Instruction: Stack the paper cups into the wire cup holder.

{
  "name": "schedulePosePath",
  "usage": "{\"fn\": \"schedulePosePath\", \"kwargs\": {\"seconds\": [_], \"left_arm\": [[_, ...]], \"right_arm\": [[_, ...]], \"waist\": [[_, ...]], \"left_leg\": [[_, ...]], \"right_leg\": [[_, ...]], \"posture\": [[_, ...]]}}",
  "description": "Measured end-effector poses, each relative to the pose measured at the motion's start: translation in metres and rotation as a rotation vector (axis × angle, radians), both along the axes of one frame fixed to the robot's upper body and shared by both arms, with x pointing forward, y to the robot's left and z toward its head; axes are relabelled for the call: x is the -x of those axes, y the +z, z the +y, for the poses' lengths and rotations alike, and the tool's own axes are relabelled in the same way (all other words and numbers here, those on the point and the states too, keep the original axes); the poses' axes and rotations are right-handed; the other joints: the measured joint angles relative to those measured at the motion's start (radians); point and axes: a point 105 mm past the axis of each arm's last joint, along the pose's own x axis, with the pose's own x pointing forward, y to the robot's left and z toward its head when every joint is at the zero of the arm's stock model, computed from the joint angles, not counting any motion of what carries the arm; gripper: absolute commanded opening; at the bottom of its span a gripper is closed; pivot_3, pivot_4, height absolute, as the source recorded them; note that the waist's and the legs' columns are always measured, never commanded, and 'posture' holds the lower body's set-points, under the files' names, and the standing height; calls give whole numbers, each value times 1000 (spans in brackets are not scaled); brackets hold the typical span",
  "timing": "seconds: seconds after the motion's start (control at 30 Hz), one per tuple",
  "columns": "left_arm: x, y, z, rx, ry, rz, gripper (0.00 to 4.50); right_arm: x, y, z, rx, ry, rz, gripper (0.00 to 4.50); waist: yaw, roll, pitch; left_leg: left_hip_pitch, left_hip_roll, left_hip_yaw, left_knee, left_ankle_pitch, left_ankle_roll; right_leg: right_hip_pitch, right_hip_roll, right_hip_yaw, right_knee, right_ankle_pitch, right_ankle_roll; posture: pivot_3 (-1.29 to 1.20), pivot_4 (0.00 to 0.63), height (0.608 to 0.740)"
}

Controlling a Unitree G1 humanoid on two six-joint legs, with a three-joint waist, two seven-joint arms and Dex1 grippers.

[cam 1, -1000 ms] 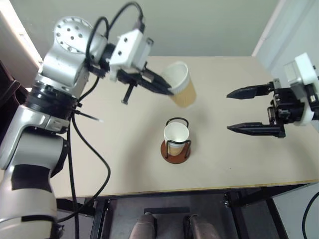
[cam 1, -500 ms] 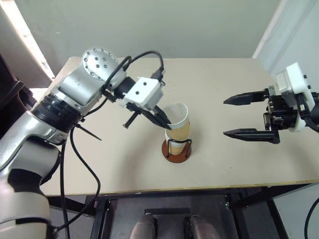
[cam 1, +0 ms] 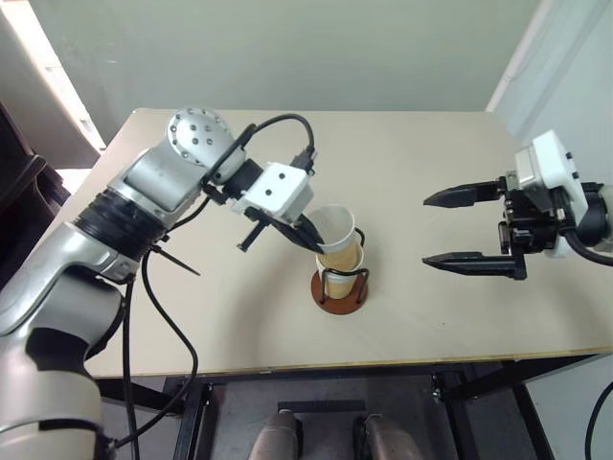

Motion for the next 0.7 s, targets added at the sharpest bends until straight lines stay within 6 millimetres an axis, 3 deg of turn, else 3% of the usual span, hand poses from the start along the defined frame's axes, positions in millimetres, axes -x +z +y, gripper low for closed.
{"fn": "schedulePosePath", "kwargs": {"seconds": [0.1, 0.27, 0.4, 0.57, 0.7], "left_arm": [[0, -4, -2, -9, -1, 6, 626], [0, -1, -8, 13, 2, 8, 2469], [-3, 7, -17, 72, -8, -32, 3685], [-11, 21, -13, 125, 64, -82, 3685], [-12, 13, 33, 141, 262, -35, 3685]], "right_arm": [[0, 0, 0, 1, 3, -5, 4500], [0, 0, 1, 2, 8, -6, 4500], [-1, -1, 2, 7, 28, 0, 4500], [-10, -2, 3, 2, 62, 3, 4500], [-23, -10, 8, -9, 108, 37, 4500]], "waist": [[0, 0, 0], [0, 0, 0], [1, 0, 0], [-3, 0, 0], [-26, 1, -1]], "left_leg": [[0, 0, 0, 0, 0, 0], [0, 0, 0, 0, 0, 0], [0, 0, 0, 0, 0, 0], [0, 0, 0, 0, 0, 0], [3, 1, 0, -3, 0, 0]], "right_leg": [[0, 0, 0, 0, 0, 0], [0, 0, 0, 0, 0, 0], [0, 0, 0, 0, 0, 0], [0, 0, 0, 0, 0, 0], [-1, 3, 3, 0, 0, -1]], "posture": [[0, 150, 740], [0, 150, 740], [0, 150, 740], [0, 150, 740], [0, 150, 740]]}}
